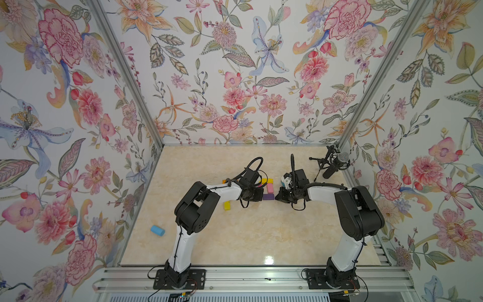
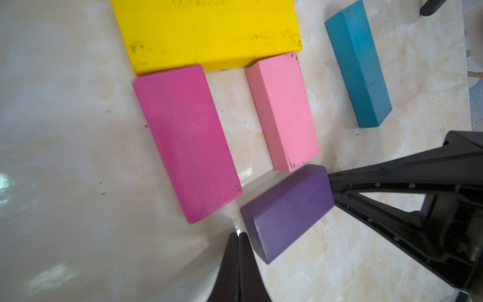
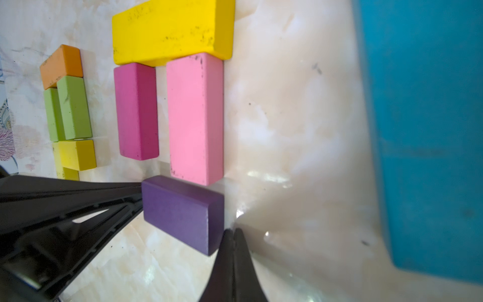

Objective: Assemble the letter p with building blocks
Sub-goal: Assemble the building block at the center of the board.

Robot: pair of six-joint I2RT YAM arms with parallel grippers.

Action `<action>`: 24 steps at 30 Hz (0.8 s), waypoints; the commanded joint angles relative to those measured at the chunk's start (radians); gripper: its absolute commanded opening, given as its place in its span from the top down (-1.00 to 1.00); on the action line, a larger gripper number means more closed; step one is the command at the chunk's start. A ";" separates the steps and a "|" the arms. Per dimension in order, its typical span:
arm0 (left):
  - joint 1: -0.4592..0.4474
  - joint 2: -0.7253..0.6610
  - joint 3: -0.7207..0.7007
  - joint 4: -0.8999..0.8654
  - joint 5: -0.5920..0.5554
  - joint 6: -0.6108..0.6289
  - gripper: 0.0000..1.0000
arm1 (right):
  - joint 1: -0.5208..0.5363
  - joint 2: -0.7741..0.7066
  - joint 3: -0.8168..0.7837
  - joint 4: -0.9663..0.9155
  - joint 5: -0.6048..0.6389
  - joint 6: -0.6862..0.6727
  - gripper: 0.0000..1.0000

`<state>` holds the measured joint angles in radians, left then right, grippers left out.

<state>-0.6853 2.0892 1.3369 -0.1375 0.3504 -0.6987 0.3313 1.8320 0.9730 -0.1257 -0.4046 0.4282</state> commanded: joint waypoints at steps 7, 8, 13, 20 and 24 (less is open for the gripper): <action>0.004 -0.039 -0.049 -0.041 -0.027 0.010 1.00 | 0.008 -0.028 -0.031 -0.031 0.009 0.015 1.00; 0.004 -0.042 -0.055 -0.034 -0.019 0.011 1.00 | 0.010 -0.031 -0.032 -0.030 0.008 0.014 1.00; -0.008 -0.049 -0.062 -0.024 0.002 0.010 1.00 | 0.014 -0.028 -0.039 -0.026 0.004 0.015 1.00; -0.017 -0.038 -0.051 -0.019 0.020 0.012 1.00 | 0.015 -0.024 -0.039 -0.018 0.000 0.017 1.00; -0.022 -0.033 -0.042 -0.021 0.026 0.010 1.00 | 0.016 -0.019 -0.036 -0.017 -0.002 0.018 1.00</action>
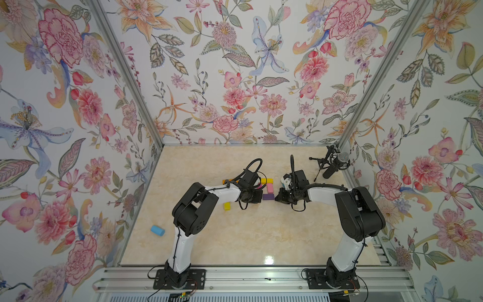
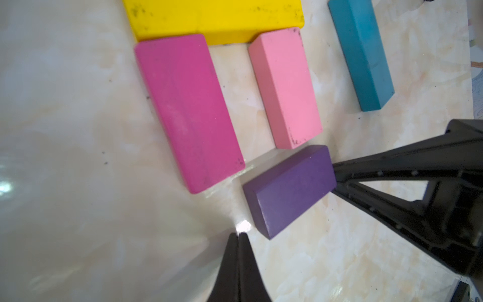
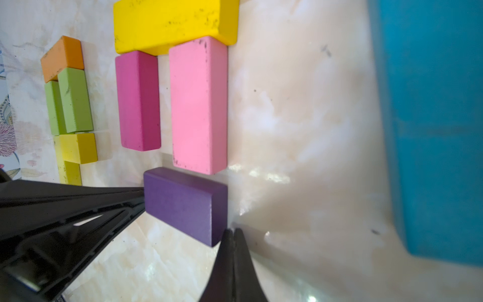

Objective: Assemble the letter p with building blocks
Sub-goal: Assemble the building block at the center of the board.

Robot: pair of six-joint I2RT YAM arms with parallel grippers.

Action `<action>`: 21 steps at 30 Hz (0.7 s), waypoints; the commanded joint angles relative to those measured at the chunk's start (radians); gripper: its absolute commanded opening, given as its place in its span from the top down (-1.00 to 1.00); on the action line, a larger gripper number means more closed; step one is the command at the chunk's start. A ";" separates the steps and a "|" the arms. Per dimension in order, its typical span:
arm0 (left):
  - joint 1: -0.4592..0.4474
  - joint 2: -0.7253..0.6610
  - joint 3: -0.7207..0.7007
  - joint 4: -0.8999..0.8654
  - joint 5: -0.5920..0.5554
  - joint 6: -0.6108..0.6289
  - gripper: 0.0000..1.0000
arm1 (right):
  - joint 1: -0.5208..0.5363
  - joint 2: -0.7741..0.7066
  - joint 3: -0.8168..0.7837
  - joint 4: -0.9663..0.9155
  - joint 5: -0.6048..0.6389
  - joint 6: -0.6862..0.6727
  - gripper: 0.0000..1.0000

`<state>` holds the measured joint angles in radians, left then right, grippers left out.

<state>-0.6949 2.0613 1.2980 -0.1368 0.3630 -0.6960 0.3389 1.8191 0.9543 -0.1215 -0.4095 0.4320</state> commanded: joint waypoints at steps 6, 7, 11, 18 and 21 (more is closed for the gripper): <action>-0.015 0.016 0.011 -0.015 0.030 0.005 1.00 | 0.006 0.005 -0.013 -0.021 0.001 0.013 1.00; -0.016 0.018 0.013 -0.014 0.032 0.005 1.00 | 0.008 0.006 -0.014 -0.021 0.001 0.012 1.00; -0.015 0.026 0.022 -0.015 0.034 0.004 1.00 | 0.007 0.008 -0.008 -0.021 0.000 0.013 1.00; -0.016 0.042 0.042 -0.026 0.035 0.007 1.00 | 0.007 0.011 -0.005 -0.021 -0.002 0.012 1.00; -0.015 0.044 0.043 -0.026 0.035 0.006 1.00 | 0.007 0.018 -0.001 -0.021 -0.002 0.012 1.00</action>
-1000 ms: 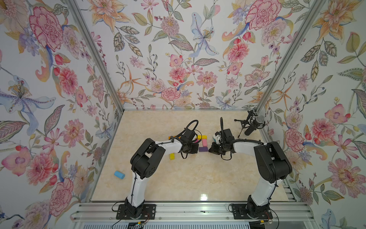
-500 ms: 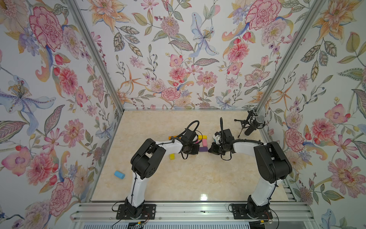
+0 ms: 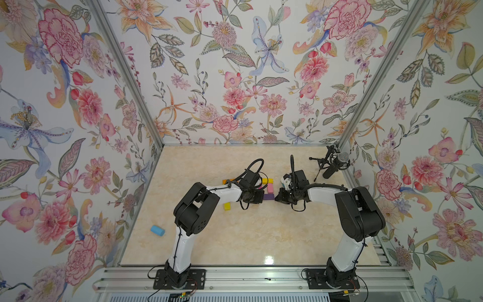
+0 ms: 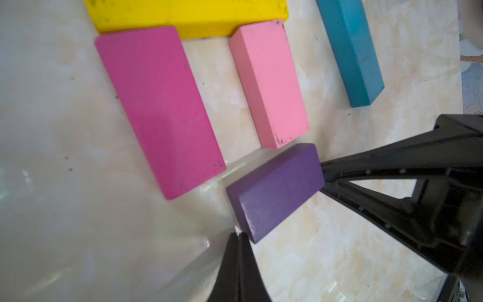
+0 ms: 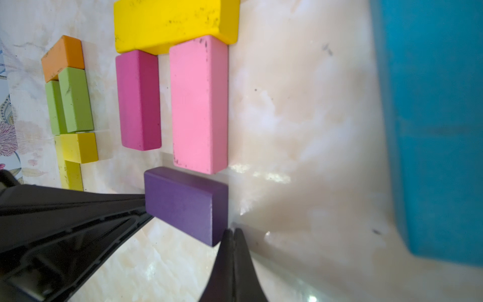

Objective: Assemble the letter p with building blocks
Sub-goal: Assemble the building block at the center of the board.

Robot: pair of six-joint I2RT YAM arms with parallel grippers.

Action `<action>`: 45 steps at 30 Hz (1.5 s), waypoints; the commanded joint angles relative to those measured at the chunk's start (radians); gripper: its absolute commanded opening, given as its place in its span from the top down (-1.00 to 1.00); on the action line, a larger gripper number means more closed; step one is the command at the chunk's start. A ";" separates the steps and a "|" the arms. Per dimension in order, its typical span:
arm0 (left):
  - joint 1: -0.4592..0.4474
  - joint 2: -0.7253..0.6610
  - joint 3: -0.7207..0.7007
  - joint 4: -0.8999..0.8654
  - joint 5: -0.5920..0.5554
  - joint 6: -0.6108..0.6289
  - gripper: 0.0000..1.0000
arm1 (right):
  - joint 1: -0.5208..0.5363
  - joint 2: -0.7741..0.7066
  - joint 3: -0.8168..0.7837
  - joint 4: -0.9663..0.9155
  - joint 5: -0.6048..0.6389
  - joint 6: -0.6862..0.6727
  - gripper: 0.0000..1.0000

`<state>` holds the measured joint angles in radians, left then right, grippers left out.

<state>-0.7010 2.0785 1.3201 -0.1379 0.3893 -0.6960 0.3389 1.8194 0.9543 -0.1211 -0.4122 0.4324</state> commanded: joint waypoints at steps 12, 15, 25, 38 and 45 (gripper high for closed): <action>-0.008 0.035 0.028 -0.031 0.000 0.006 1.00 | 0.006 0.029 0.009 -0.022 -0.002 0.009 1.00; -0.008 0.036 0.028 -0.034 -0.003 0.007 1.00 | 0.008 0.030 0.011 -0.021 -0.002 0.010 1.00; -0.005 0.039 0.032 -0.040 -0.004 0.011 1.00 | 0.007 0.040 0.018 -0.022 -0.003 0.008 1.00; 0.006 0.041 0.028 -0.041 -0.006 0.014 1.00 | 0.006 0.040 0.020 -0.022 -0.007 0.008 1.00; 0.012 0.040 0.034 -0.043 -0.007 0.015 1.00 | 0.008 0.046 0.027 -0.023 -0.012 0.008 1.00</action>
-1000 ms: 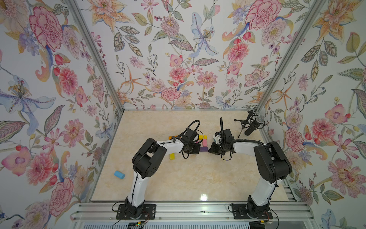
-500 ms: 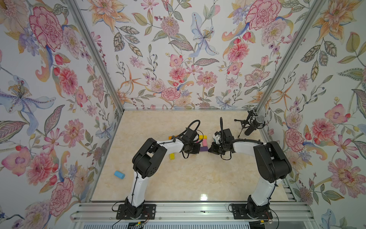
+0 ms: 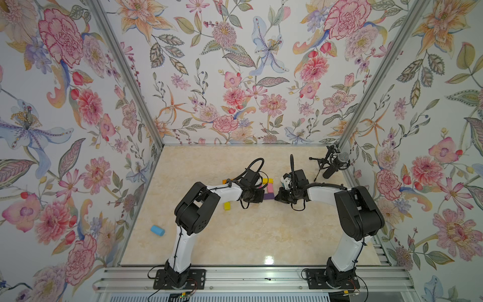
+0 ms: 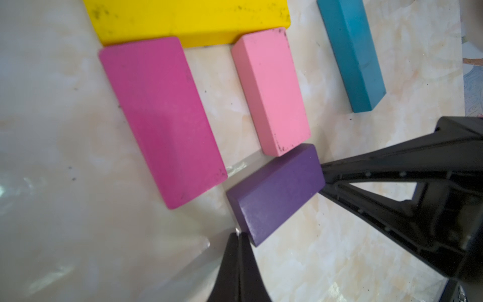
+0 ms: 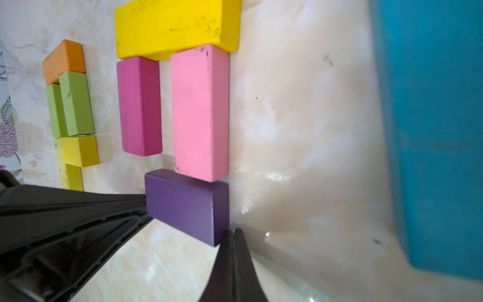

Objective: Assemble the letter p with building blocks
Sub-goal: Assemble the building block at the center of the board.

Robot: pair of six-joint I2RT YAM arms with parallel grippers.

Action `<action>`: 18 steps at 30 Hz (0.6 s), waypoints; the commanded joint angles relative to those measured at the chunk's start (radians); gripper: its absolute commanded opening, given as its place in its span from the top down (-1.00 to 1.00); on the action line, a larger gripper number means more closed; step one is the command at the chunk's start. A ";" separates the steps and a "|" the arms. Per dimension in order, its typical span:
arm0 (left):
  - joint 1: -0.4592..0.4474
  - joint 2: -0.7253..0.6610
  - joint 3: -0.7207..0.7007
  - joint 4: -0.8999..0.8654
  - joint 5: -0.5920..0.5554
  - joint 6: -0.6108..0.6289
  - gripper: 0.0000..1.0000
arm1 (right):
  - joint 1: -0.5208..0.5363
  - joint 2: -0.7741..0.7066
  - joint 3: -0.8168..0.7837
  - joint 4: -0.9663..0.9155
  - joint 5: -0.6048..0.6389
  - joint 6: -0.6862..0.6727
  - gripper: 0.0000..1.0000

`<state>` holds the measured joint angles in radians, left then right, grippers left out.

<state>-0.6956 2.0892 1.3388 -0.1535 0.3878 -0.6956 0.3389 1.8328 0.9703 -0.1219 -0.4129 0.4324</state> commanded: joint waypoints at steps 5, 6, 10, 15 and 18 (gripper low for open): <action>0.008 0.035 0.018 -0.026 -0.003 0.014 1.00 | 0.007 0.034 0.012 -0.021 -0.013 0.009 1.00; 0.008 0.035 0.020 -0.028 -0.003 0.014 1.00 | 0.007 0.034 0.012 -0.021 -0.012 0.009 1.00; 0.008 0.041 0.024 -0.027 0.002 0.013 1.00 | 0.006 0.036 0.012 -0.021 -0.012 0.009 1.00; 0.008 0.047 0.036 -0.031 0.001 0.017 1.00 | 0.007 0.034 0.012 -0.021 -0.012 0.009 1.00; 0.008 0.049 0.040 -0.032 0.003 0.018 1.00 | 0.007 0.034 0.009 -0.021 -0.012 0.008 1.00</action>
<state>-0.6891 2.1044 1.3617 -0.1562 0.3882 -0.6952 0.3386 1.8366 0.9745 -0.1215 -0.4152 0.4324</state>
